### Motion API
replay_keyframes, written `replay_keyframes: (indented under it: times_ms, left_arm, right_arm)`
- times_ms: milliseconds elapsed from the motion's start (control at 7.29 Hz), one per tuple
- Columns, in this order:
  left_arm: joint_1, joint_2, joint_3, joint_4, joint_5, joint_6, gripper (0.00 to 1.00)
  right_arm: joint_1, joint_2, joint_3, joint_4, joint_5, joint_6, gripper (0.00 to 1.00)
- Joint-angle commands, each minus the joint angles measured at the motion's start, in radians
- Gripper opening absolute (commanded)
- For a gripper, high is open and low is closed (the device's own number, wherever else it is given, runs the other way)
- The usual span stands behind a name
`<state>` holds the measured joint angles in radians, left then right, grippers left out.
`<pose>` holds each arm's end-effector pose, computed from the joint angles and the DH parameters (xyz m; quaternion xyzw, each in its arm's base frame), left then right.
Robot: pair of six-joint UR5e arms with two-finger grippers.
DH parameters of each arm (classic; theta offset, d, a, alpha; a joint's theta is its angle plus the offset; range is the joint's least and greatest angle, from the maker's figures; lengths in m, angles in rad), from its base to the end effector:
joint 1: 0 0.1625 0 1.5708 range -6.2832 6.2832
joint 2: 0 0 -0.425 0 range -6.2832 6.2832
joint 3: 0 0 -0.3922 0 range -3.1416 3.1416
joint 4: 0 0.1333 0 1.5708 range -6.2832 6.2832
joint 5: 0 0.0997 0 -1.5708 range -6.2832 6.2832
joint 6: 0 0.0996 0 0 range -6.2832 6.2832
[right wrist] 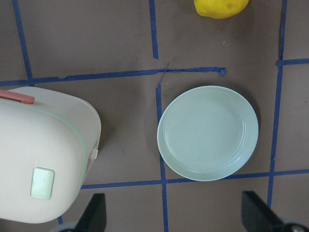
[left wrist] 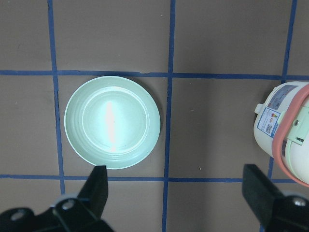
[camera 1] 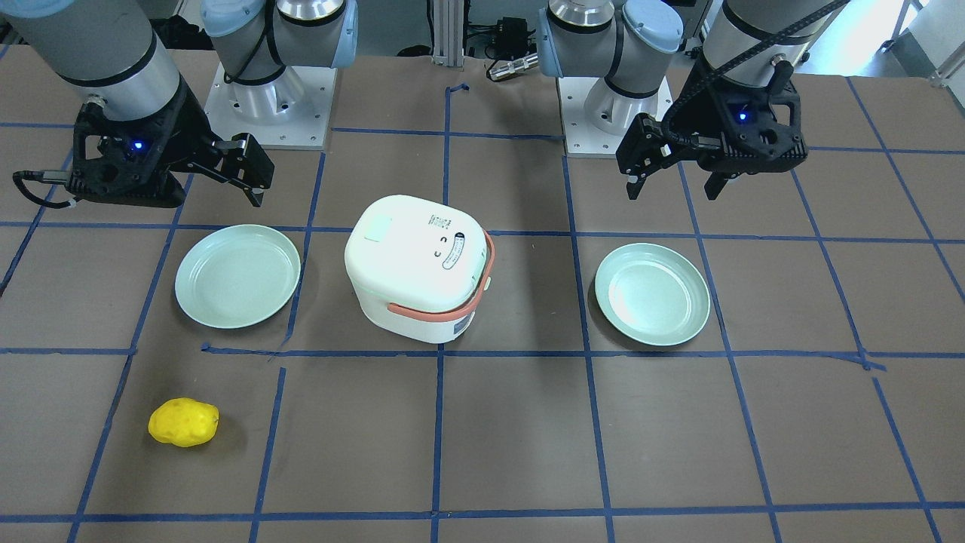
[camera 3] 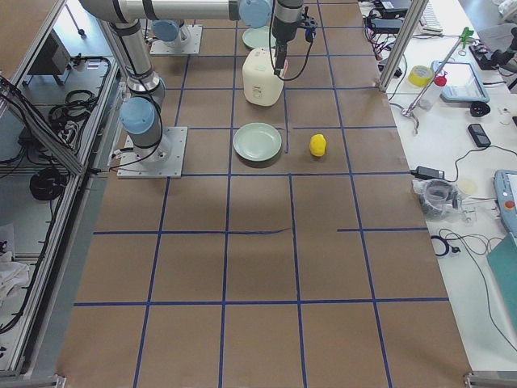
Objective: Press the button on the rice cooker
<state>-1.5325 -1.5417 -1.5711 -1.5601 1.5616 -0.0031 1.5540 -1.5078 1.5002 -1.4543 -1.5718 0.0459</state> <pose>-0.1156 -0.4880 0.5030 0.0206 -0.9996 0.0198 0.0042 0.1247 -0.5094 0.4798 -0.0313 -0.9980 -0.0544 0.0013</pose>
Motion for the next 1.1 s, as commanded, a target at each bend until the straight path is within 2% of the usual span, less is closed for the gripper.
replay_keyframes:
  times_ms: [0, 961]
  left_arm:
    - [0.0, 0.0, 0.0, 0.0, 0.0, 0.0, 1.0]
    - [0.0, 0.0, 0.0, 0.0, 0.0, 0.0, 1.0]
  right_arm:
    - [0.0, 0.0, 0.002, 0.002, 0.003, 0.0, 1.0]
    - [0.0, -0.009, 0.0, 0.003, 0.003, 0.012, 1.0]
